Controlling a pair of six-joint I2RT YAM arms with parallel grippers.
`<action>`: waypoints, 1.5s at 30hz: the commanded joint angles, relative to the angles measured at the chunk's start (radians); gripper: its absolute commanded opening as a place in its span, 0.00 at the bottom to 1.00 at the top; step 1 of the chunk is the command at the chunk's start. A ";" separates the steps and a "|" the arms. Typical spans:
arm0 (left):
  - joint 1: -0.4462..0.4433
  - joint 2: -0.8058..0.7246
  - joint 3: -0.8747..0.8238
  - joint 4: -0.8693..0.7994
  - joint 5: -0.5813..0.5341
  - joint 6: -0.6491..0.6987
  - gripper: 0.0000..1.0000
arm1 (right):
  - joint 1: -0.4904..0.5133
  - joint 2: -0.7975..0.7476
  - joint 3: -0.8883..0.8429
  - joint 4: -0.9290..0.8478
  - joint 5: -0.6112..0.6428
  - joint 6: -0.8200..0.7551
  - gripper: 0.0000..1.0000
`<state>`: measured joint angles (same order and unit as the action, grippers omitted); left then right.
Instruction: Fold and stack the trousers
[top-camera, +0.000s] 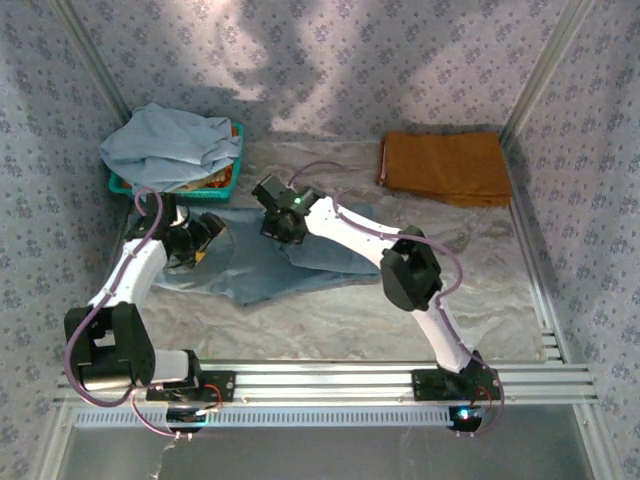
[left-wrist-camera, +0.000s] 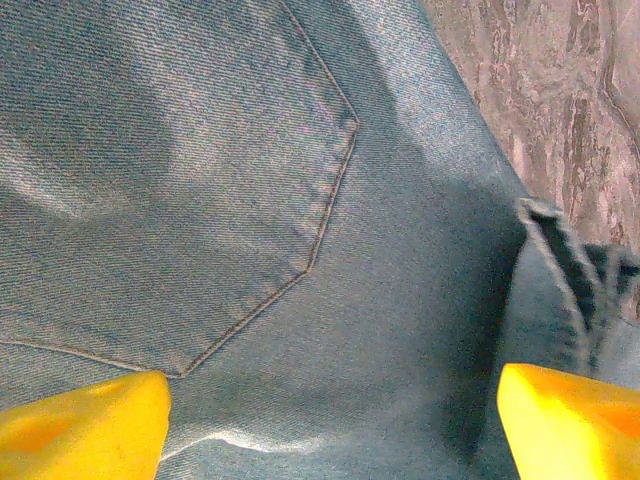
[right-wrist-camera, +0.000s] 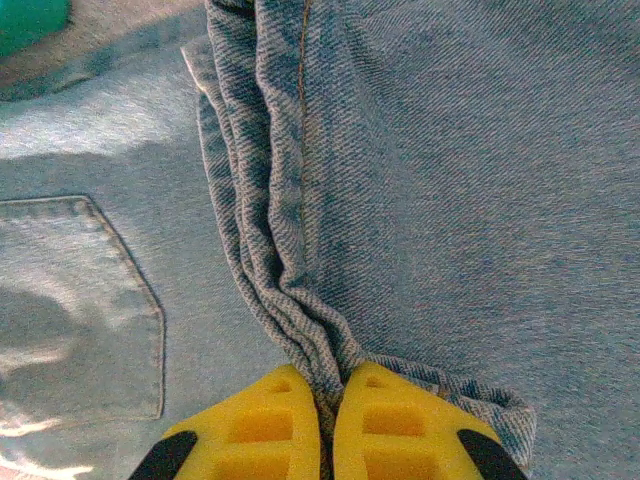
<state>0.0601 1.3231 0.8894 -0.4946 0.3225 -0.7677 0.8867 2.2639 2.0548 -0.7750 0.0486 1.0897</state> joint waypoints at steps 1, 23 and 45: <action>0.009 -0.009 0.013 -0.011 0.011 -0.004 0.87 | 0.004 0.050 0.079 0.005 -0.089 0.027 0.24; -0.402 0.281 0.234 0.084 -0.046 -0.029 0.00 | -0.451 -0.227 -0.335 0.012 -0.256 -0.424 0.00; -0.434 0.424 0.063 0.176 -0.073 -0.020 0.00 | -0.637 -0.406 -0.589 0.015 -0.445 -0.711 0.52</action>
<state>-0.3752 1.7653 0.9768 -0.2386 0.2749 -0.8036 0.2665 1.8851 1.5177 -0.7261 -0.3603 0.4534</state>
